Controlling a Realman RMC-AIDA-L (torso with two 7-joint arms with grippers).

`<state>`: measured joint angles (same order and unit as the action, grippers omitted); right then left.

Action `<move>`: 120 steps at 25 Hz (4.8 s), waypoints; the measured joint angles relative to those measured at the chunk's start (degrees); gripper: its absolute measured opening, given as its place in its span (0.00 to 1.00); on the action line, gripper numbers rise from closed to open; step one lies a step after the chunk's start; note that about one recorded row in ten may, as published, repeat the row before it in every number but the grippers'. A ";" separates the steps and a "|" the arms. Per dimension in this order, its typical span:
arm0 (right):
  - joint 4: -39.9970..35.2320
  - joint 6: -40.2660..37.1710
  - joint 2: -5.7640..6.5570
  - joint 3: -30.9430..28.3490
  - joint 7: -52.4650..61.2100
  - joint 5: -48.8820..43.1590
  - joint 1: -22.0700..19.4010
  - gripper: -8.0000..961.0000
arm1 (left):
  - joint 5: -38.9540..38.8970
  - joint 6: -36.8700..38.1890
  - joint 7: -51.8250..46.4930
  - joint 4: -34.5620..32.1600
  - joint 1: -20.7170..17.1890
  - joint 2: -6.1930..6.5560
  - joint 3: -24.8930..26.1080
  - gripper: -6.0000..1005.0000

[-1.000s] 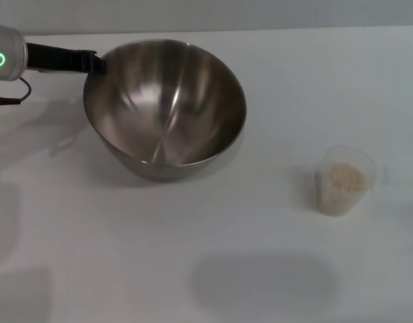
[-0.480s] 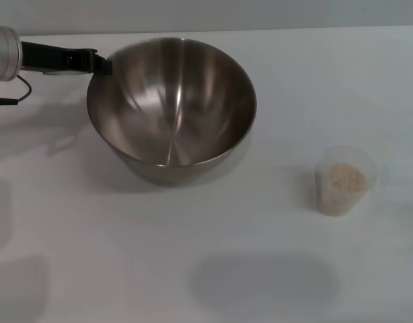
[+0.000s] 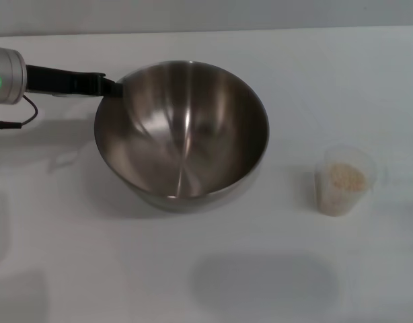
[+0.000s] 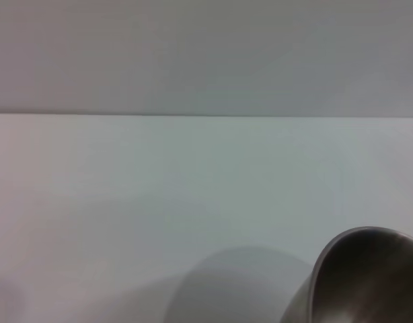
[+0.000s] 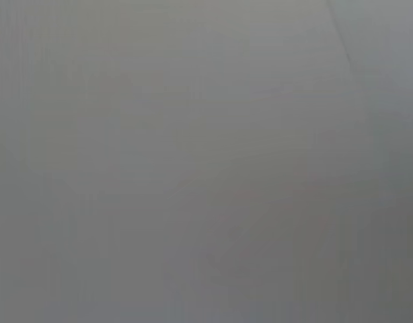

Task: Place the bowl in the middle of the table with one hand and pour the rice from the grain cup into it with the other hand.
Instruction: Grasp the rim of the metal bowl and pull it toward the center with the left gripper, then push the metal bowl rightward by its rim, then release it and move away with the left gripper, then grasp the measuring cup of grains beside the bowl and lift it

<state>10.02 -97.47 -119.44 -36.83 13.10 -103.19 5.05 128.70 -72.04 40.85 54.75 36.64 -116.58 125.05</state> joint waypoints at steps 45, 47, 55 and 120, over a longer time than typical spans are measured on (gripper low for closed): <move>0.20 -0.54 0.00 0.71 0.00 0.00 0.30 0.82 | -12.92 -0.49 9.52 5.10 -7.29 -1.41 -6.82 0.35; 0.19 -0.54 0.00 0.71 0.00 0.01 0.28 0.82 | -13.57 -0.82 10.20 5.70 -7.33 -1.38 -6.52 0.41; 0.17 -0.52 -0.04 0.71 0.00 0.09 0.26 0.82 | -27.99 13.62 28.64 14.92 -13.63 -2.09 -10.92 0.64; -0.14 3.88 -0.14 30.41 -8.88 -0.08 -6.62 0.82 | 8.45 145.56 -33.08 -37.01 -22.20 -2.43 -64.15 0.82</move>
<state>9.88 -93.58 -119.59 -6.42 4.22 -103.27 -1.56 137.15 73.52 7.77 17.75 14.44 -119.00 60.90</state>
